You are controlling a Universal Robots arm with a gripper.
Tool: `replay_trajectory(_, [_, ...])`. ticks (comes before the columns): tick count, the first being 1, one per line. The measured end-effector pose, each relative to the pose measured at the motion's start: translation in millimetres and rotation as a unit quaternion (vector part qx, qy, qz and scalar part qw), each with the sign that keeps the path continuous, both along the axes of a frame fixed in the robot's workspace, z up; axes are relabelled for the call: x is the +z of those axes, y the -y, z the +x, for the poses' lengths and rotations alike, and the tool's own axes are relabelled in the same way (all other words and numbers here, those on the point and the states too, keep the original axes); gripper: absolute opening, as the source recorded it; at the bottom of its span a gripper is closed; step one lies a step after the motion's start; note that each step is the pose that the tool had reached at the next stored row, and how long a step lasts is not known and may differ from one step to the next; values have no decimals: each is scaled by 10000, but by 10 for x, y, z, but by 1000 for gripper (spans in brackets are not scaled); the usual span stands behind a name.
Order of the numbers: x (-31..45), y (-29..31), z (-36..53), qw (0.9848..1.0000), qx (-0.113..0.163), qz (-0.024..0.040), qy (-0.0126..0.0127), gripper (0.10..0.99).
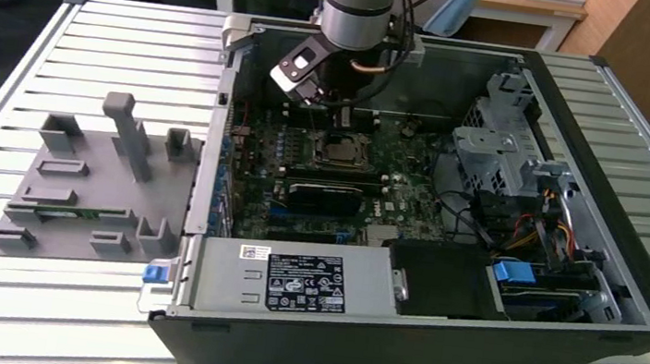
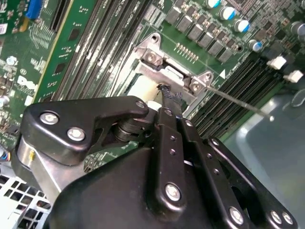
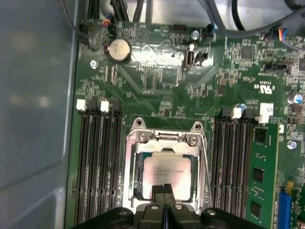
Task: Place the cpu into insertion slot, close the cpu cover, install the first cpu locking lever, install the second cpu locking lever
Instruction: 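Close the cpu cover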
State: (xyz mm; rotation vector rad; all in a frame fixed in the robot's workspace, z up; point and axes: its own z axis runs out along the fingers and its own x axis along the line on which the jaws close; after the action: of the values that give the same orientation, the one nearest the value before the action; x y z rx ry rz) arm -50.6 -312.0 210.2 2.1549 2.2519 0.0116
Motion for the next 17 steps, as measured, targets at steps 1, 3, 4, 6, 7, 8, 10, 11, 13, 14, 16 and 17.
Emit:
replay_trajectory(1, [-10,-1,-10,10000,0,0,0,106])
replay_trajectory(3, [-26,-4,-28,10000,0,0,0,106])
replay_trajectory(4, [-33,-5,-33,10000,0,0,0,106])
replay_trajectory(6, [-48,-7,-38,10000,0,0,0,106])
replay_trajectory(7, [-56,-8,-38,10000,1,0,0,106])
replay_trajectory(8, [-64,-9,-38,10000,1,0,0,106])
replay_trajectory(10, [-80,-10,-38,10000,0,0,0,106])
replay_trajectory(11, [-86,-10,-38,10000,0,0,0,106])
replay_trajectory(13, [-94,-12,-38,10000,0,-1,0,106])
replay_trajectory(14, [-97,-13,-36,10000,0,-1,0,106])
replay_trajectory(16, [-102,-13,-25,10000,0,-1,-1,106])
replay_trajectory(17, [-103,-15,-17,10000,0,-2,-2,106])
